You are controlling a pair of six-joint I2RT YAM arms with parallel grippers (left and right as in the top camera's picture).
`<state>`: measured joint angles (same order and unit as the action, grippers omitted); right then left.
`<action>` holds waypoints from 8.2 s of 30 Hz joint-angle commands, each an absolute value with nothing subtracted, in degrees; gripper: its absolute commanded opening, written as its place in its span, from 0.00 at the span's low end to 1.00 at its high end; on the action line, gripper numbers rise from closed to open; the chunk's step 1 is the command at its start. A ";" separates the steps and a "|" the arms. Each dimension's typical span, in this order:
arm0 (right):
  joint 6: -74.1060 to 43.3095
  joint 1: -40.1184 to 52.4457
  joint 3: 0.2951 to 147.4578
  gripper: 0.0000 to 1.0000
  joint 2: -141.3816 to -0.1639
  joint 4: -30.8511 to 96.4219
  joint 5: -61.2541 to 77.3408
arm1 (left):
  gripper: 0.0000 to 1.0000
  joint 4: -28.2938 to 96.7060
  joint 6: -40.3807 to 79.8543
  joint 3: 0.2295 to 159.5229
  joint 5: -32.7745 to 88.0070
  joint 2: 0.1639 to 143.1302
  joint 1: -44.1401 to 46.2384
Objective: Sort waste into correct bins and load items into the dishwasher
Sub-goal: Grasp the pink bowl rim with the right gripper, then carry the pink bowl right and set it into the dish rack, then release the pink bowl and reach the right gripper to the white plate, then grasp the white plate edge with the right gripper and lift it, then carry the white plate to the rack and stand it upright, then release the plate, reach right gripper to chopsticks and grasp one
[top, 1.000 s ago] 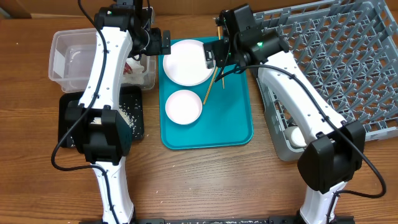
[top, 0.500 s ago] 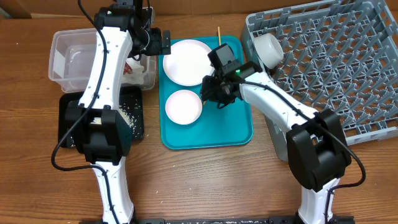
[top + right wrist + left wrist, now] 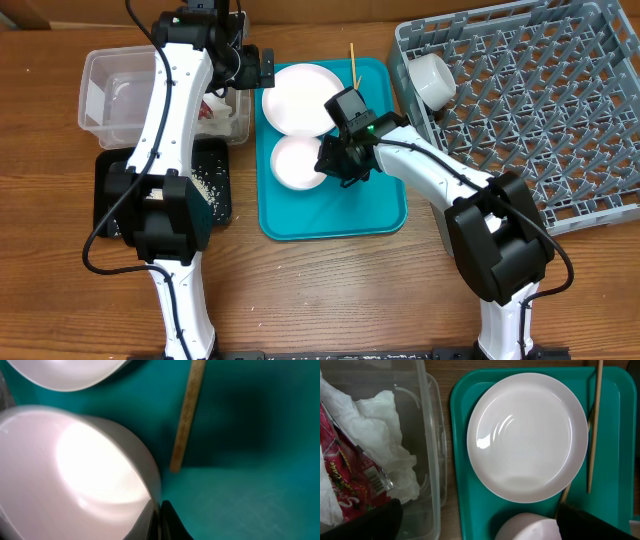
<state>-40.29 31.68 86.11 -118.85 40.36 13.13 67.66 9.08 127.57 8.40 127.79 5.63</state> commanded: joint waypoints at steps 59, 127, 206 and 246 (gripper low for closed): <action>-28.45 25.19 85.19 0.04 -114.96 62.02 -72.36 | 1.00 67.42 9.43 128.84 8.99 127.17 6.02; -48.66 29.89 93.71 0.40 -128.81 23.14 3.05 | 1.00 67.42 9.43 128.84 8.99 127.17 6.09; 20.80 3.60 101.19 0.04 -109.60 33.61 -48.84 | 1.00 67.42 9.43 128.84 8.99 127.17 6.04; -14.94 19.31 102.17 0.77 -109.30 34.44 11.33 | 1.00 67.42 9.43 128.84 8.99 127.17 6.11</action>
